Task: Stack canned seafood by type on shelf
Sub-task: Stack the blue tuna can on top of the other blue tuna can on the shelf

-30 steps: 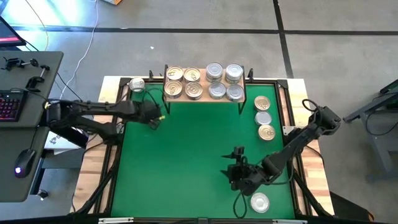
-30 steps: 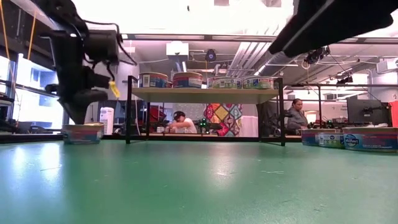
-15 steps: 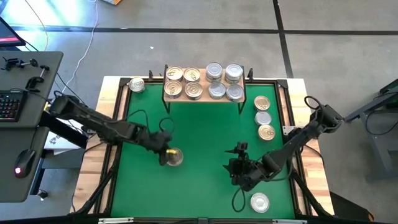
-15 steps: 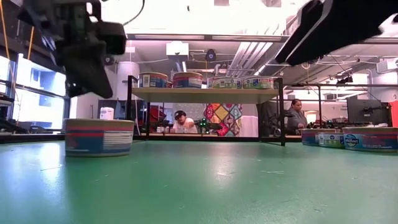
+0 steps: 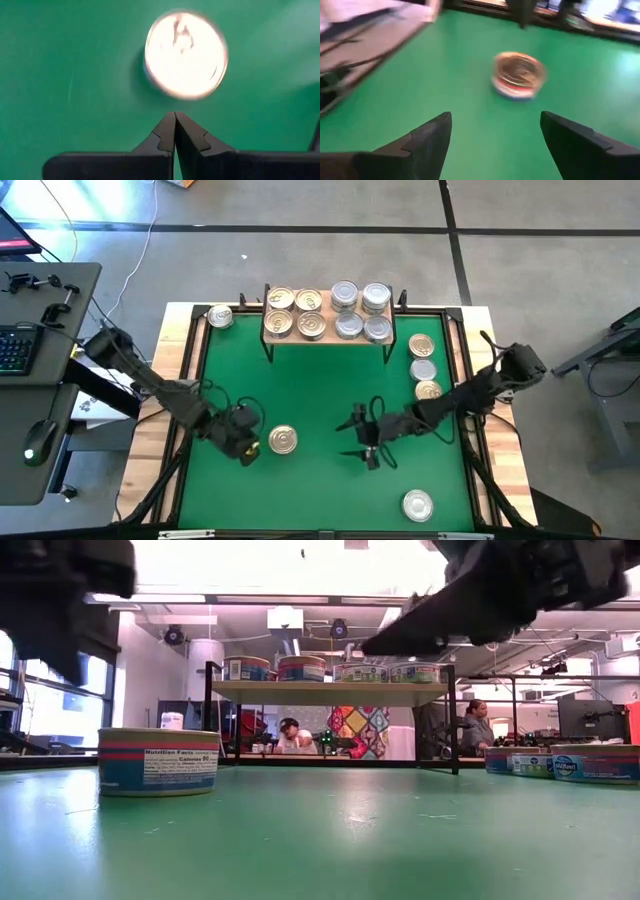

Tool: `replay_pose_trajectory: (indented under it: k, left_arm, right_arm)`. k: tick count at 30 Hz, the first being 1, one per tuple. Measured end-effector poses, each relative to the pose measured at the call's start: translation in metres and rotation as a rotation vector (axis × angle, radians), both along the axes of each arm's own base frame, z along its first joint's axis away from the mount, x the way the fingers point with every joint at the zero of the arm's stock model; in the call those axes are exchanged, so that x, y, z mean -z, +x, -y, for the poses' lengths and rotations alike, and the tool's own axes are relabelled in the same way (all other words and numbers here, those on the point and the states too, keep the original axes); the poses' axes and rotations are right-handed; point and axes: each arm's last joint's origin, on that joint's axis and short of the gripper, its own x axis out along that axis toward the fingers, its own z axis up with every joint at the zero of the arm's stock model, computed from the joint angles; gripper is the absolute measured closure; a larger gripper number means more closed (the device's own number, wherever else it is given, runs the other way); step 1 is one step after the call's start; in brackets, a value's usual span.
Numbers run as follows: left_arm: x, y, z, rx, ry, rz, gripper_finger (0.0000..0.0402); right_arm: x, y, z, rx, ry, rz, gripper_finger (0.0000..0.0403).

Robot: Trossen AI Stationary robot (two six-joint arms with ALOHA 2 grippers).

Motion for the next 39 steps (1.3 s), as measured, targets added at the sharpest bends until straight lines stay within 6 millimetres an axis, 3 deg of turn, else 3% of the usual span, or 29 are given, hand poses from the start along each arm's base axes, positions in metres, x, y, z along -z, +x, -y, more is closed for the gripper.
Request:
replay_pose_trajectory:
  k: [6,13,18,24,27,32,39]
  left_arm:
    - [0.013,-0.015,0.028,-0.084,0.0,0.003,0.0401]
    - [0.047,-0.015,0.053,-0.154,0.042,-0.019,0.0401]
    - [0.069,-0.003,0.058,-0.18,0.052,-0.029,0.0401]
    - [0.087,0.021,0.044,-0.231,0.13,-0.014,0.0402]
    - [0.09,0.034,0.037,-0.201,0.155,0.022,0.0402]
    - [0.088,0.052,0.025,-0.156,0.253,0.125,0.0402]
    - [0.081,0.059,0.021,-0.093,0.263,0.111,0.0401]
  right_arm:
    - [-0.004,0.023,0.009,-0.137,0.069,0.037,0.0105]
    - [0.007,0.063,0.013,-0.067,0.009,-0.037,0.0103]
    - [0.014,0.089,0.014,-0.045,-0.048,-0.123,0.0074]
    - [0.026,0.114,0.019,-0.035,-0.094,-0.208,0.0017]
    - [0.033,0.117,0.035,0.028,-0.062,-0.242,0.0006]
    - [0.054,0.106,0.061,0.136,-0.027,-0.247,0.0005]
    - [0.068,0.092,0.064,0.079,-0.006,-0.217,0.0004]
